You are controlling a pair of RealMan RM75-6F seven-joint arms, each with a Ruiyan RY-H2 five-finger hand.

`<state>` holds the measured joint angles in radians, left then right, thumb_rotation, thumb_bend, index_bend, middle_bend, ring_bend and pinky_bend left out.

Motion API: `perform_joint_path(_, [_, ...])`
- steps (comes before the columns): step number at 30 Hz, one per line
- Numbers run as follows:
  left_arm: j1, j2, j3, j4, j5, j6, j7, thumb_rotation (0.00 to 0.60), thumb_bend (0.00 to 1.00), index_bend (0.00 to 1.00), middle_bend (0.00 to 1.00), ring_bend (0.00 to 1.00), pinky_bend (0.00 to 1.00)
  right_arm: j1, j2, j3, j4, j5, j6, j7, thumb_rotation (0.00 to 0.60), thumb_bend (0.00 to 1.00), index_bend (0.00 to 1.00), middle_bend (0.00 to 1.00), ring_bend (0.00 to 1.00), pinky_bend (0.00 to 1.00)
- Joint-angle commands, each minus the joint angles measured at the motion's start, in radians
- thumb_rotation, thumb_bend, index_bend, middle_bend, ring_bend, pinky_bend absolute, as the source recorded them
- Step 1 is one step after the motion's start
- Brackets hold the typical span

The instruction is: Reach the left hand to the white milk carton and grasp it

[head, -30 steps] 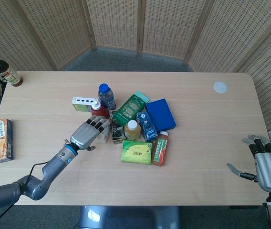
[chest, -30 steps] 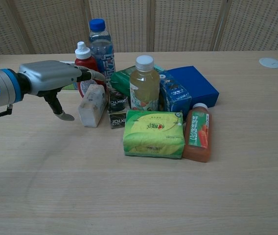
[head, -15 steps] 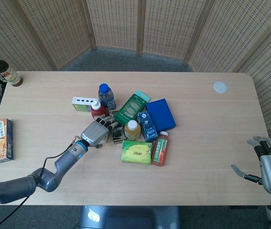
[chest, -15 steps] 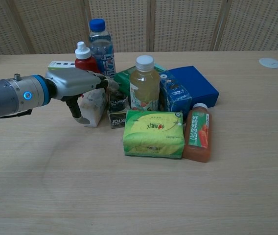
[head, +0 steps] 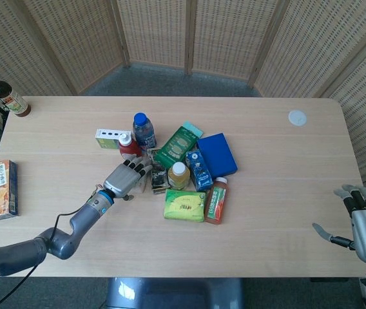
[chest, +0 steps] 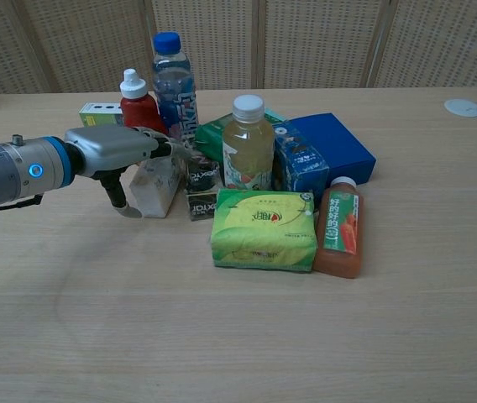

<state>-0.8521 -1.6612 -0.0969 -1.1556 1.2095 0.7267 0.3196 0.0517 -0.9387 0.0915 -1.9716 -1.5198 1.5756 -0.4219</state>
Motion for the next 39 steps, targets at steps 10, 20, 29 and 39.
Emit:
perform_joint_path(10, [0.007,-0.032,-0.002,0.034,0.014,0.020,-0.051,0.600,0.24,0.24,0.13,0.11,0.05,0.005,0.003,0.008,-0.003,-0.003,-0.002,0.001,0.270,0.17,0.29,0.27,0.21,0.00])
perform_joint_path(20, [0.015,-0.065,-0.001,0.069,0.082,0.081,-0.124,0.600,0.26,0.62,0.47,0.52,0.53,0.004,-0.007,0.007,0.010,-0.004,-0.004,0.010,0.270,0.17,0.29,0.27,0.21,0.00])
perform_joint_path(29, [0.025,-0.033,-0.020,0.032,0.109,0.126,-0.180,0.600,0.26,0.67,0.56,0.57,0.61,0.007,-0.004,0.012,0.007,-0.004,-0.006,0.010,0.271,0.17,0.29,0.27,0.21,0.00])
perform_joint_path(39, [0.056,0.157,-0.084,-0.233,0.102,0.212,-0.205,0.600,0.26,0.64,0.55,0.57,0.61,0.012,-0.028,0.008,0.033,-0.001,-0.021,0.034,0.270,0.17,0.29,0.27,0.21,0.00])
